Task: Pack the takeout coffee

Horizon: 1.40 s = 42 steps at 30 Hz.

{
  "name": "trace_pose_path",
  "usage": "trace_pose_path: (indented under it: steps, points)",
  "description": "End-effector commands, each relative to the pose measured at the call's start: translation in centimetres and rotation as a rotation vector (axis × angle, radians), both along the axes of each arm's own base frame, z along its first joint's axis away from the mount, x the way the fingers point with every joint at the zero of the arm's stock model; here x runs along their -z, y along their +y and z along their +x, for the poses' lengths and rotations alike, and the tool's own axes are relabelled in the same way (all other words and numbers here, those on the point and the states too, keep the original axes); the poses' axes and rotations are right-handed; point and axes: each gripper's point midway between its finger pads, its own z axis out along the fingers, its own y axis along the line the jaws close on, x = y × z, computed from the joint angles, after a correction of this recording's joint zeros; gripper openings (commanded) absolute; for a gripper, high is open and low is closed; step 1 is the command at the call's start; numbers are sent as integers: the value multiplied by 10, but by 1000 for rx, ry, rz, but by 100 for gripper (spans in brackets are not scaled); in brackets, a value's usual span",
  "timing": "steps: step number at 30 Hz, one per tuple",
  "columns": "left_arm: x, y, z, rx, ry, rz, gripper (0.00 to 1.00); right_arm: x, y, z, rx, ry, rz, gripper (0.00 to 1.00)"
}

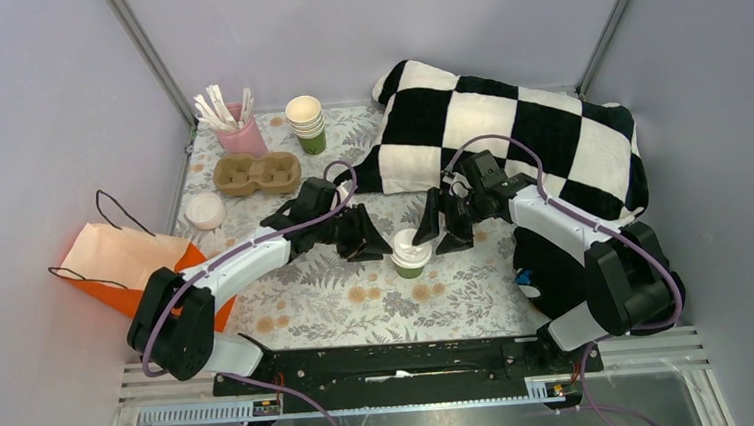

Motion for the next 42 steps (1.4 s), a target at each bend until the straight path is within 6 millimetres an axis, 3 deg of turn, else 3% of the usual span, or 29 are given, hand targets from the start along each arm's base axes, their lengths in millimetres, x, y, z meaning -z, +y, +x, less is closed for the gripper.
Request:
trace_pose_path:
  steps: [1, 3, 6, 10, 22, 33, 42]
  points:
    - [-19, -2, 4, 4, -67, -51, 43, -22, -5, 11, -15, -108, -56, 78]
    - [-19, -4, 3, 5, -63, -65, 44, -26, -4, 15, -22, -127, -57, 76]
    - [-17, -4, 3, -1, -53, -71, 31, -32, 2, 20, -34, -135, -37, 73]
    - [-7, 0, 4, -13, -30, -22, 29, -31, 15, 17, -74, -123, -27, 68]
    - [-20, -4, 7, -13, -71, -68, 37, -34, 17, 14, -74, -137, -25, 66]
    - [-18, 12, 4, -52, -105, 12, 35, -41, 15, 13, -68, -156, -30, 67]
    - [-28, -2, 5, -29, -96, -79, 61, -44, 16, 12, -63, -150, -16, 67]
